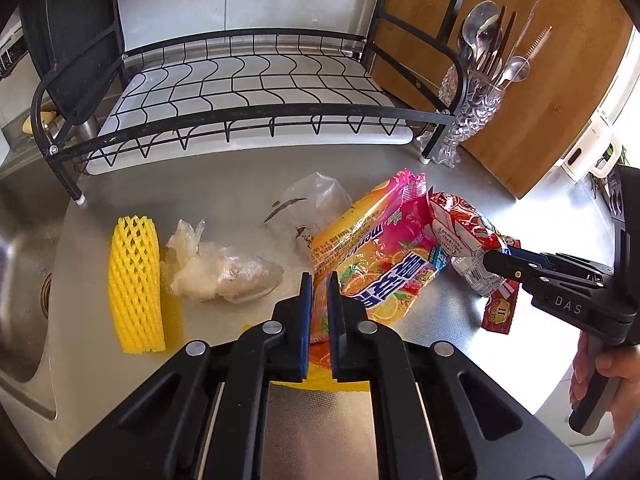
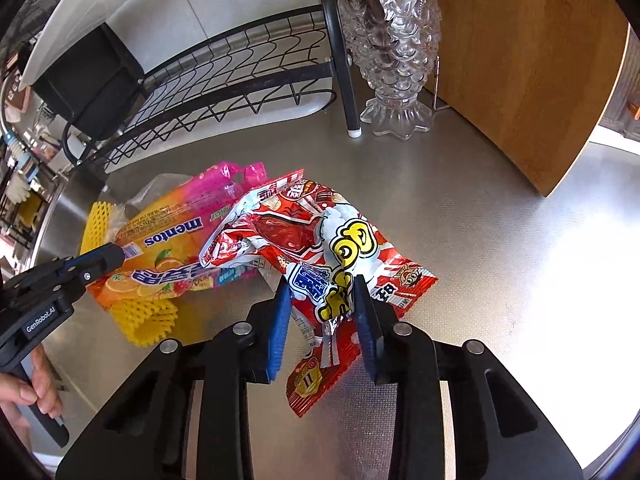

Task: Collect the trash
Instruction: 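Grasp the Mentos pack with the left tool while the right tool grasps the red candy wrapper, then carry the Mentos pack and candy wrapper down over the bin and open both tools, then raise both tools back toward the yellow foam nets on the counter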

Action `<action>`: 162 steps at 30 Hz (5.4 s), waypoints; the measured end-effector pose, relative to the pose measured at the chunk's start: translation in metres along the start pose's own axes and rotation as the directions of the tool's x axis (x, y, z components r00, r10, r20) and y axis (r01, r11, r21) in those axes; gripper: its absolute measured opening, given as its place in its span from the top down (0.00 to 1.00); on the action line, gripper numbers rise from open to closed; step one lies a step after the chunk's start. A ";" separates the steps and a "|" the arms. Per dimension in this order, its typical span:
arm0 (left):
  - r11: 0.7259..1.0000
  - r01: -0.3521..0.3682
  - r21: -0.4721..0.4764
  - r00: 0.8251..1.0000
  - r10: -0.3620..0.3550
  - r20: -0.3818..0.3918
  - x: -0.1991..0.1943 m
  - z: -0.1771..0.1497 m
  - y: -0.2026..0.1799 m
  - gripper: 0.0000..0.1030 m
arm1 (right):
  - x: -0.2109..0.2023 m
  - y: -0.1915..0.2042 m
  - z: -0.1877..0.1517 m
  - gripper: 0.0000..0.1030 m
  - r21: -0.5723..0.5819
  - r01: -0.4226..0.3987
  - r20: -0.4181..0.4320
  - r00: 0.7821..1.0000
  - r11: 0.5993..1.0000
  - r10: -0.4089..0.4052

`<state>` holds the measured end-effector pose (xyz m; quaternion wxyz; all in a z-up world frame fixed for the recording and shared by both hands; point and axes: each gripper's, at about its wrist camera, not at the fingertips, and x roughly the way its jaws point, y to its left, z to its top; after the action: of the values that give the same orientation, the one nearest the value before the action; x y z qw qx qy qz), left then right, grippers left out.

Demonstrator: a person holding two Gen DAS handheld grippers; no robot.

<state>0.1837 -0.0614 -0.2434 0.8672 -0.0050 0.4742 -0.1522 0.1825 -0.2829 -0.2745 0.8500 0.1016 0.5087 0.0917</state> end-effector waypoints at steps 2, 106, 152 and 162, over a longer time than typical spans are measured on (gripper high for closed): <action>1.000 0.004 0.009 1.000 -0.004 0.014 -0.004 0.000 -0.002 0.96 | -0.007 -0.002 -0.001 0.71 0.009 0.007 0.015 1.000 1.000 -0.007; 0.980 -0.053 -0.193 0.916 -0.029 -0.399 0.116 -0.398 0.074 0.88 | 0.194 0.094 -0.383 0.51 0.126 0.029 -0.417 0.909 0.992 0.027; 0.985 -0.090 -0.149 0.995 0.096 0.034 -0.167 -0.208 0.073 0.08 | -0.134 0.110 -0.194 0.03 0.032 0.018 0.143 0.989 0.999 -0.022; 0.978 -0.116 -0.172 0.990 0.128 0.062 -0.151 -0.143 0.085 0.08 | -0.116 0.125 -0.143 0.03 -0.059 0.004 0.171 0.985 0.998 0.006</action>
<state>0.0120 0.0795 -0.2113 0.8881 -0.0547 0.4527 -0.0579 -0.0044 -0.1813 -0.2091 0.8931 0.0840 0.4310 0.0981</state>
